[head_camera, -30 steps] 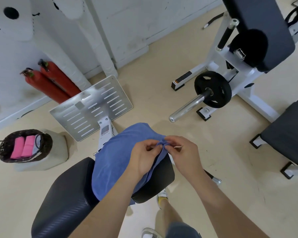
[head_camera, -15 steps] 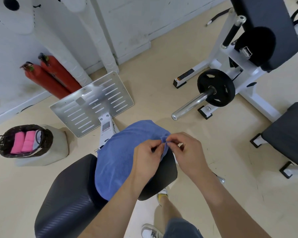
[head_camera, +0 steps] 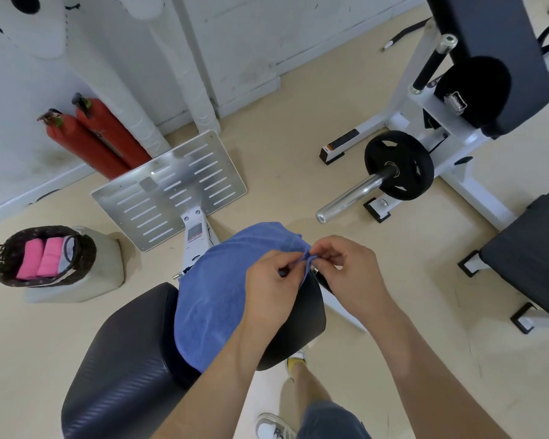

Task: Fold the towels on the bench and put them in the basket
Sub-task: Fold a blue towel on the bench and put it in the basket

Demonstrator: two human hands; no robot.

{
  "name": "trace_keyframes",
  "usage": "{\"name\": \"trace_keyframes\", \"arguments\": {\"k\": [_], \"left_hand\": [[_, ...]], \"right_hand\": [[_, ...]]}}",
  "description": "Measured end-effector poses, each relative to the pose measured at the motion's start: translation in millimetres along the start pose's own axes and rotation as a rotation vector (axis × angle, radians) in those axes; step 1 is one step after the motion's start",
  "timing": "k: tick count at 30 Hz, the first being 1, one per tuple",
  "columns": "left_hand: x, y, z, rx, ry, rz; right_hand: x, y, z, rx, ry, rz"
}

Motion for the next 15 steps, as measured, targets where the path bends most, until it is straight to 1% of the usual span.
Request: {"name": "trace_keyframes", "arguments": {"k": [2, 5, 7, 12, 15], "left_hand": [[3, 2, 0, -0.04, 0.071, 0.018], [-5, 0, -2, -0.018, 0.103, 0.01], [-11, -2, -4, 0.024, 0.067, -0.029], [-18, -1, -8, 0.135, -0.077, -0.156], [-20, 0, -7, 0.172, -0.131, -0.197]], "right_hand": [[0, -1, 2, 0.021, -0.009, -0.018], [0, -2, 4, 0.039, -0.016, -0.026], [1, -3, 6, 0.031, 0.029, -0.003], [9, -2, 3, -0.024, 0.292, 0.164], [13, 2, -1, -0.019, 0.365, 0.214]]}}
Point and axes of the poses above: each hand's wrist, its own y-axis away from the middle knuckle, its own z-axis out of the back of the hand, x = y × z, the point moved 8 cm from there along -y, towards the middle knuckle, and after that the axes turned 15 degrees about -z, right-handed, at the moved point
